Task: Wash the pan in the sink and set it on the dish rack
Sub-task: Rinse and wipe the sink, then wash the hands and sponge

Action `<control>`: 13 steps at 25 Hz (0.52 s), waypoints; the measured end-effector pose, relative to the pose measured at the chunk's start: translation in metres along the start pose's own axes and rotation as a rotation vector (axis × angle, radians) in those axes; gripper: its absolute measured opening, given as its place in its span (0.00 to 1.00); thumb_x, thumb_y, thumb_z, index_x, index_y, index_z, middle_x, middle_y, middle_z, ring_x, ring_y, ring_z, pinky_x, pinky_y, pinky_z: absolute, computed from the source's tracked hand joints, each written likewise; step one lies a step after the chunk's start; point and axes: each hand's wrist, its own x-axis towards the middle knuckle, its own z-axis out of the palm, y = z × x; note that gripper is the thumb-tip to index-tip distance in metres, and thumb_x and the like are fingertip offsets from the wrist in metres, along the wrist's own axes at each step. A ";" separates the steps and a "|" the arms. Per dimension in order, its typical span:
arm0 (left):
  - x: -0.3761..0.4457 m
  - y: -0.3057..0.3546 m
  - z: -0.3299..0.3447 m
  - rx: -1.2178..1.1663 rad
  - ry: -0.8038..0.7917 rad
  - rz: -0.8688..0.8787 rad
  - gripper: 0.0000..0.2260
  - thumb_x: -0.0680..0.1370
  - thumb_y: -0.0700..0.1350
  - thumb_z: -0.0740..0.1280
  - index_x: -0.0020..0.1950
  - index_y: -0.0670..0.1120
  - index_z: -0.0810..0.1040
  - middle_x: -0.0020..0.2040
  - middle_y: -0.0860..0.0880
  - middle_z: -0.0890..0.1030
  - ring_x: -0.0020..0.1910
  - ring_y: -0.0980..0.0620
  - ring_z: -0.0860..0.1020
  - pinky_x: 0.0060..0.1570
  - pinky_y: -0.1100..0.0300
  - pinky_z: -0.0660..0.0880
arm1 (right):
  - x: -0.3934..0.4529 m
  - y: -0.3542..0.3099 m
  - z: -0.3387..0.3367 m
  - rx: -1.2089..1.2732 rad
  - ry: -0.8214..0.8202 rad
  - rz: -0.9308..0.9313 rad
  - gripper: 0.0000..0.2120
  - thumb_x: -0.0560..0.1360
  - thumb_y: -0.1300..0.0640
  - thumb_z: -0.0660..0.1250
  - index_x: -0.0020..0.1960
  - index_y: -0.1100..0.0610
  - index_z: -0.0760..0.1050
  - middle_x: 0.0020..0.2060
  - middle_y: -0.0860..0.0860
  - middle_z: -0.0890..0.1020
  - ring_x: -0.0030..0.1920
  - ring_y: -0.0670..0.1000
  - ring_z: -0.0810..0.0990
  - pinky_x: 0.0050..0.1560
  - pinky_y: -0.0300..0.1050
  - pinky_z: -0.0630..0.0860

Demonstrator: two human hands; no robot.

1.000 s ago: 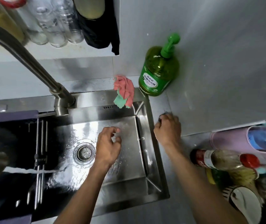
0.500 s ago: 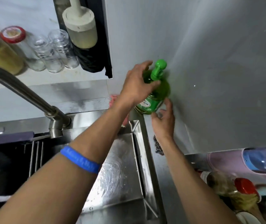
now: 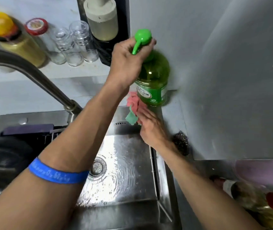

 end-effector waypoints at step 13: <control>-0.005 -0.031 -0.031 0.007 0.148 0.029 0.06 0.76 0.43 0.71 0.48 0.40 0.83 0.42 0.43 0.80 0.43 0.51 0.77 0.47 0.52 0.77 | 0.062 0.073 0.008 -0.267 -0.346 0.284 0.44 0.80 0.35 0.55 0.82 0.58 0.39 0.81 0.56 0.41 0.81 0.54 0.39 0.80 0.53 0.41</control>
